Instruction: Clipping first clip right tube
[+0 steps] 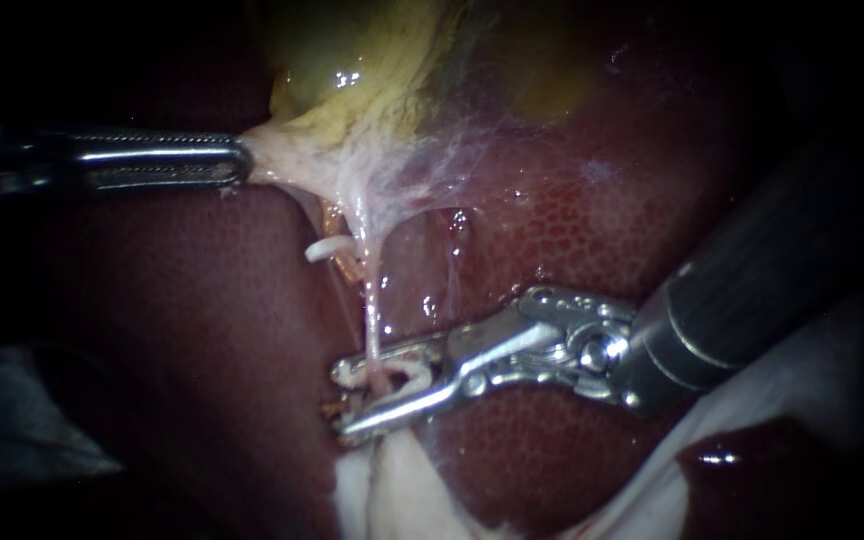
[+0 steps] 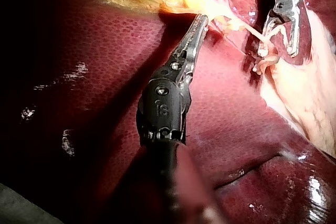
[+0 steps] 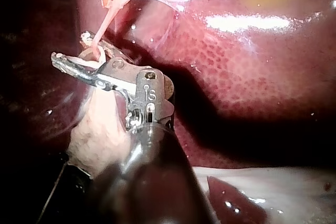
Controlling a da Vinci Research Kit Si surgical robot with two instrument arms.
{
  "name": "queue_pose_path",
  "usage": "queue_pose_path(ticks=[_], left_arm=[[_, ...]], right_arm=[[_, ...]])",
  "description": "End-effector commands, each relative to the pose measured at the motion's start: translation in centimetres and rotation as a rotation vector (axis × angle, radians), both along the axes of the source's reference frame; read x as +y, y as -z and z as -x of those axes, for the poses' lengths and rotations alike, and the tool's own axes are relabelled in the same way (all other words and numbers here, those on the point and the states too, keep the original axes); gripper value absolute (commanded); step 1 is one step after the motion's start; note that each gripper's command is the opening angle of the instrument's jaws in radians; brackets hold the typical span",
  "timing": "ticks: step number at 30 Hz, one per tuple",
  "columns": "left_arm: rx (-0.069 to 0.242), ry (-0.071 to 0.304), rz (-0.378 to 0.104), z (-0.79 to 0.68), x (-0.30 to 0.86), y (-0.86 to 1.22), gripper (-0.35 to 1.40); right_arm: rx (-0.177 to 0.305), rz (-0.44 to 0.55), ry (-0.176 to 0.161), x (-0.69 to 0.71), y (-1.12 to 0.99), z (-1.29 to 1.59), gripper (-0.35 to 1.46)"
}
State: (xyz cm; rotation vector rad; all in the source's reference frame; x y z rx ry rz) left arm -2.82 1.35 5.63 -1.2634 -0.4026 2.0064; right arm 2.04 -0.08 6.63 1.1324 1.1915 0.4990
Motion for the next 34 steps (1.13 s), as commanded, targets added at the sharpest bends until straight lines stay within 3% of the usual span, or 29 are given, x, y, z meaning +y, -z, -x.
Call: queue_pose_path(ticks=[1,16,34], left_arm=[[0.0,0.0,0.0,0.0,0.0,0.0,-0.35],[0.0,0.0,0.0,0.0,0.0,0.0,-0.35],[0.0,0.0,0.0,0.0,0.0,0.0,-0.35]], right_arm=[[0.0,0.001,0.002,0.0,-0.01,0.01,0.35],[-0.024,-0.057,0.012,-0.01,-0.01,0.07,-0.35],[-0.025,-0.06,0.016,-0.04,-0.04,0.1,-0.35]])
